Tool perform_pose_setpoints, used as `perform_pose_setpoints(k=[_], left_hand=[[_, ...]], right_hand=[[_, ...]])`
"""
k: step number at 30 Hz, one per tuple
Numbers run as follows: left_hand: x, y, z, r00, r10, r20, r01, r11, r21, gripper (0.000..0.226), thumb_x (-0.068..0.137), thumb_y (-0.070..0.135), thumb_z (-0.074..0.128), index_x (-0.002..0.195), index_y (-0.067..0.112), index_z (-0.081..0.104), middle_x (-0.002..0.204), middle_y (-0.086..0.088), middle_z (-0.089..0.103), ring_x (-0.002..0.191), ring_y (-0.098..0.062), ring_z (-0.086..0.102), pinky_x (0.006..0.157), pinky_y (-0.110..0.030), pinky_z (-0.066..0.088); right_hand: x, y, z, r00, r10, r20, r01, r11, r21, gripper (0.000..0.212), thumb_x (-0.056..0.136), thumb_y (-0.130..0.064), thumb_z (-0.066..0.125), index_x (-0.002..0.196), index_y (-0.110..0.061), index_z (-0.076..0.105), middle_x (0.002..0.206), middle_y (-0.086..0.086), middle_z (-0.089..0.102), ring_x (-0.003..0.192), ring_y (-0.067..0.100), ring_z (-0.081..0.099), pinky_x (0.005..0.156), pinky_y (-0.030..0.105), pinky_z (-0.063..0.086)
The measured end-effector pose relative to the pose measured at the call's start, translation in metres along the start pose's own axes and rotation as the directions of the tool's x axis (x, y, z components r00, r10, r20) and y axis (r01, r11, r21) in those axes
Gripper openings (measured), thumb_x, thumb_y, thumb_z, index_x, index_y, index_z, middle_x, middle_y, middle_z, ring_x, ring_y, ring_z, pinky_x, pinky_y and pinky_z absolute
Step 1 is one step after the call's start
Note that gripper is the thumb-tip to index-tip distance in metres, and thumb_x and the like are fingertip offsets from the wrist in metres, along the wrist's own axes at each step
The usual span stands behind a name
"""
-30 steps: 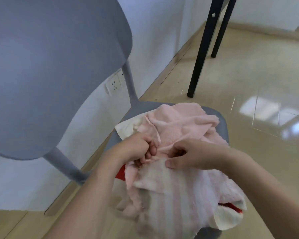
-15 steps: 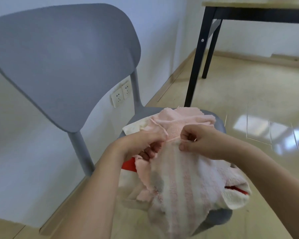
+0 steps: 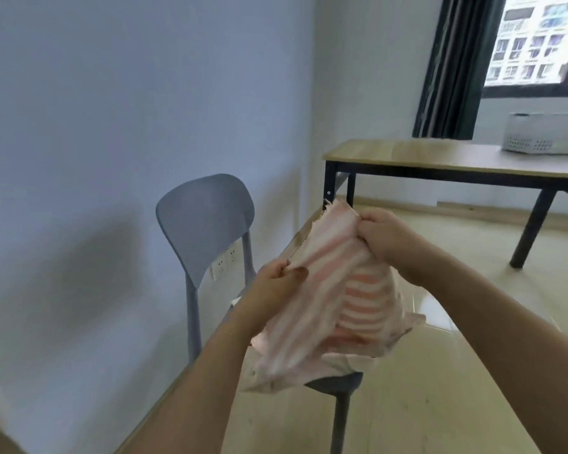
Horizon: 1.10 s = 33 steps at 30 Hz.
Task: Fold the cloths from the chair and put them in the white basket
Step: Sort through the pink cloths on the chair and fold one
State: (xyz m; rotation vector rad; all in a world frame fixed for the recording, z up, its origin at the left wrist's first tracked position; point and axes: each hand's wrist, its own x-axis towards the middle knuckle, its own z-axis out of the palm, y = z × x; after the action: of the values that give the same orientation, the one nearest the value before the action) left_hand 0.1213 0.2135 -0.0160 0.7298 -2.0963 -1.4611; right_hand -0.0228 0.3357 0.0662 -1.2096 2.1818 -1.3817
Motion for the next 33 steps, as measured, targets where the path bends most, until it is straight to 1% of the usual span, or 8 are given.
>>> perform_pose_setpoints(k=[2, 7, 11, 14, 19, 26, 30, 33], left_hand=[[-0.011, 0.039, -0.008, 0.986, 0.124, -0.111, -0.125, 0.992, -0.002, 0.023, 0.094, 0.029, 0.055, 0.075, 0.017, 0.049, 0.065, 0.006, 0.047, 0.057, -0.009, 0.042, 0.050, -0.016, 0.035], [-0.039, 0.115, -0.028, 0.937, 0.321, -0.140, -0.313, 0.947, 0.073, 0.030, 0.088, 0.041, 0.064, 0.080, 0.013, 0.055, 0.068, 0.005, 0.052, 0.060, -0.011, 0.048, 0.057, -0.024, 0.041], [-0.073, 0.147, -0.052, 0.968, 0.226, 0.114, -0.236, 0.968, 0.088, 0.059, 0.073, 0.052, 0.076, 0.083, -0.003, 0.057, 0.073, -0.010, 0.056, 0.063, -0.020, 0.052, 0.061, -0.031, 0.044], [-0.091, 0.164, -0.062, 0.961, 0.131, 0.245, -0.162, 0.981, 0.109, 0.041, 0.079, 0.033, 0.076, 0.099, -0.002, 0.070, 0.092, -0.014, 0.074, 0.073, -0.022, 0.069, 0.070, -0.033, 0.058], [-0.087, 0.169, -0.070, 0.947, -0.046, 0.318, -0.046, 0.959, 0.278, 0.020, 0.081, 0.028, 0.076, 0.083, 0.010, 0.071, 0.075, -0.002, 0.073, 0.056, -0.012, 0.066, 0.049, -0.021, 0.049], [-0.018, 0.155, -0.054, 0.975, 0.176, -0.133, -0.110, 0.910, 0.400, 0.035, 0.085, 0.003, 0.057, 0.059, 0.018, 0.039, 0.056, 0.003, 0.037, 0.049, -0.014, 0.034, 0.043, -0.021, 0.024], [0.004, 0.179, -0.063, 0.815, 0.481, -0.325, -0.257, 0.801, 0.541, 0.029, 0.088, 0.010, 0.046, 0.061, 0.018, 0.038, 0.060, 0.004, 0.043, 0.060, -0.019, 0.040, 0.055, -0.029, 0.029], [0.006, 0.204, -0.077, 0.682, 0.643, -0.349, -0.212, 0.630, 0.747, 0.024, 0.095, 0.021, 0.041, 0.072, 0.019, 0.045, 0.070, 0.006, 0.049, 0.065, -0.017, 0.047, 0.069, -0.033, 0.034]], right_hand=[[-0.017, -0.026, -0.015, 0.999, -0.043, 0.014, 0.042, 0.995, 0.087, 0.022, 0.087, -0.018, 0.041, 0.065, -0.018, 0.042, 0.064, 0.002, 0.038, 0.055, 0.017, 0.036, 0.055, 0.032, 0.029], [-0.046, -0.080, -0.046, 0.956, -0.231, -0.181, 0.246, 0.967, 0.064, 0.027, 0.094, -0.038, 0.051, 0.077, -0.018, 0.057, 0.075, 0.004, 0.058, 0.064, 0.018, 0.054, 0.063, 0.035, 0.045], [-0.056, -0.103, -0.076, 0.874, -0.251, -0.416, 0.303, 0.951, 0.064, 0.022, 0.099, -0.033, 0.043, 0.093, -0.019, 0.059, 0.085, 0.002, 0.058, 0.071, 0.017, 0.054, 0.062, 0.030, 0.044], [-0.058, -0.103, -0.087, 0.834, -0.251, -0.492, 0.276, 0.961, -0.022, 0.031, 0.099, -0.039, 0.041, 0.100, -0.013, 0.058, 0.091, 0.000, 0.057, 0.076, 0.014, 0.052, 0.062, 0.029, 0.040], [-0.045, -0.078, -0.093, 0.810, -0.219, -0.544, 0.187, 0.976, -0.115, 0.033, 0.100, -0.038, 0.038, 0.093, -0.012, 0.056, 0.078, -0.003, 0.052, 0.067, 0.011, 0.047, 0.055, 0.028, 0.034], [0.005, -0.039, -0.102, 0.825, 0.014, -0.565, 0.057, 0.993, 0.107, 0.026, 0.100, -0.027, 0.039, 0.096, -0.009, 0.057, 0.089, 0.006, 0.054, 0.079, 0.023, 0.049, 0.067, 0.032, 0.042], [0.027, -0.074, -0.119, 0.814, 0.110, -0.570, 0.151, 0.908, 0.392, 0.020, 0.099, -0.022, 0.040, 0.106, -0.013, 0.057, 0.088, 0.002, 0.057, 0.084, 0.022, 0.056, 0.083, 0.041, 0.051], [0.030, -0.104, -0.127, 0.774, 0.081, -0.628, 0.297, 0.830, 0.473, 0.023, 0.100, -0.032, 0.041, 0.095, -0.016, 0.057, 0.081, -0.001, 0.056, 0.074, 0.015, 0.054, 0.075, 0.036, 0.049]])
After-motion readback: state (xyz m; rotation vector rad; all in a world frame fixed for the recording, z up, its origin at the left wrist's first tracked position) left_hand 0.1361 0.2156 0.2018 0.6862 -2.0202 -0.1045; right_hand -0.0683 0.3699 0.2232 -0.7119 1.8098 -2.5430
